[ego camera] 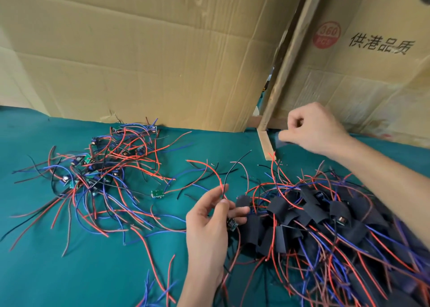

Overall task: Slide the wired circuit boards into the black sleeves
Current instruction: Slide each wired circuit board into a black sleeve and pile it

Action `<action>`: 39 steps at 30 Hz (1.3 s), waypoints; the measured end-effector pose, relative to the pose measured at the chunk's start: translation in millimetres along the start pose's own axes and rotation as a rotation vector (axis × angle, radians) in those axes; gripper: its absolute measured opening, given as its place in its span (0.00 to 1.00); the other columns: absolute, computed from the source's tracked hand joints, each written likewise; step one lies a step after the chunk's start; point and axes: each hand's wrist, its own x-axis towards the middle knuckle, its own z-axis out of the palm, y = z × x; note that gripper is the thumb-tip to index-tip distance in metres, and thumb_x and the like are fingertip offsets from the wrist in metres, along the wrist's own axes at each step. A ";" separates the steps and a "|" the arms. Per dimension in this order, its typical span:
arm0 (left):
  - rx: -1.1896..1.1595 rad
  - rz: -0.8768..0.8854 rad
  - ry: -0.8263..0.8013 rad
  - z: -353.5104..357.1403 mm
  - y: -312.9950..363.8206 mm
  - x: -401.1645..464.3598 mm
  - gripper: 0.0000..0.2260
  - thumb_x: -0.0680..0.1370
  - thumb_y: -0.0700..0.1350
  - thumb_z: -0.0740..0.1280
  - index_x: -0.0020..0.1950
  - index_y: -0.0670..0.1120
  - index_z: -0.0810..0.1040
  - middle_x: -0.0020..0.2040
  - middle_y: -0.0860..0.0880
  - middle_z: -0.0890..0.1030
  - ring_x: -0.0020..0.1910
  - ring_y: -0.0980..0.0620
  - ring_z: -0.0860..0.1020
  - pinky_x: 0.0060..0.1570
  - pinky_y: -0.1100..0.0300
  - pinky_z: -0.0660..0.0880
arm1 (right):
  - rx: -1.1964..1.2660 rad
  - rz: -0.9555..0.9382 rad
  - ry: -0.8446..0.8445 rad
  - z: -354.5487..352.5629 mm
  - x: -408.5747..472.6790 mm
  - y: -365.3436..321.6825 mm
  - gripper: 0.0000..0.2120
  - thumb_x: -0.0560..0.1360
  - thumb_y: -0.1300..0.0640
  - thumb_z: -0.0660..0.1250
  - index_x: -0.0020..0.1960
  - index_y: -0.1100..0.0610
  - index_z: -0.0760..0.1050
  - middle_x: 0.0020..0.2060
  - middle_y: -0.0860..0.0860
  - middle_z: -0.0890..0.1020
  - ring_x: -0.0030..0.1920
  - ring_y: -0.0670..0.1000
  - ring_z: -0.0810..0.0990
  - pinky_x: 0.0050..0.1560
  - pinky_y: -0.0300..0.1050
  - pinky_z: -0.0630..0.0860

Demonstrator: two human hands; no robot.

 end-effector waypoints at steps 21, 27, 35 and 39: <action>0.170 0.100 -0.012 -7.7 3.6 -3.7 0.17 0.78 0.31 0.61 0.53 0.50 0.83 0.39 0.41 0.76 0.41 0.46 0.72 0.47 0.49 0.70 | 0.066 -0.229 -0.327 39.0 -124.0 -90.6 0.10 0.72 0.47 0.75 0.40 0.50 0.77 0.30 0.44 0.80 0.38 0.46 0.79 0.46 0.46 0.76; 0.193 0.128 -0.041 -5.4 5.6 -6.6 0.19 0.79 0.33 0.60 0.57 0.56 0.81 0.35 0.39 0.80 0.37 0.47 0.75 0.46 0.45 0.77 | 0.246 -0.098 -0.379 30.6 -119.3 -86.7 0.11 0.67 0.55 0.80 0.40 0.49 0.77 0.36 0.46 0.84 0.35 0.47 0.83 0.45 0.47 0.80; 0.247 0.094 -0.101 1.9 10.2 -13.6 0.23 0.79 0.30 0.52 0.60 0.54 0.76 0.44 0.43 0.74 0.25 0.40 0.81 0.22 0.58 0.75 | 0.726 0.164 0.120 33.6 -124.5 -76.2 0.17 0.61 0.54 0.78 0.48 0.46 0.81 0.41 0.45 0.87 0.38 0.49 0.87 0.45 0.54 0.84; 0.285 0.104 -0.116 2.5 9.1 -16.1 0.21 0.82 0.33 0.51 0.61 0.53 0.77 0.34 0.50 0.70 0.22 0.43 0.79 0.19 0.60 0.73 | 0.822 0.212 0.342 46.9 -121.9 -79.2 0.11 0.64 0.55 0.78 0.44 0.47 0.82 0.40 0.43 0.87 0.39 0.46 0.87 0.46 0.47 0.83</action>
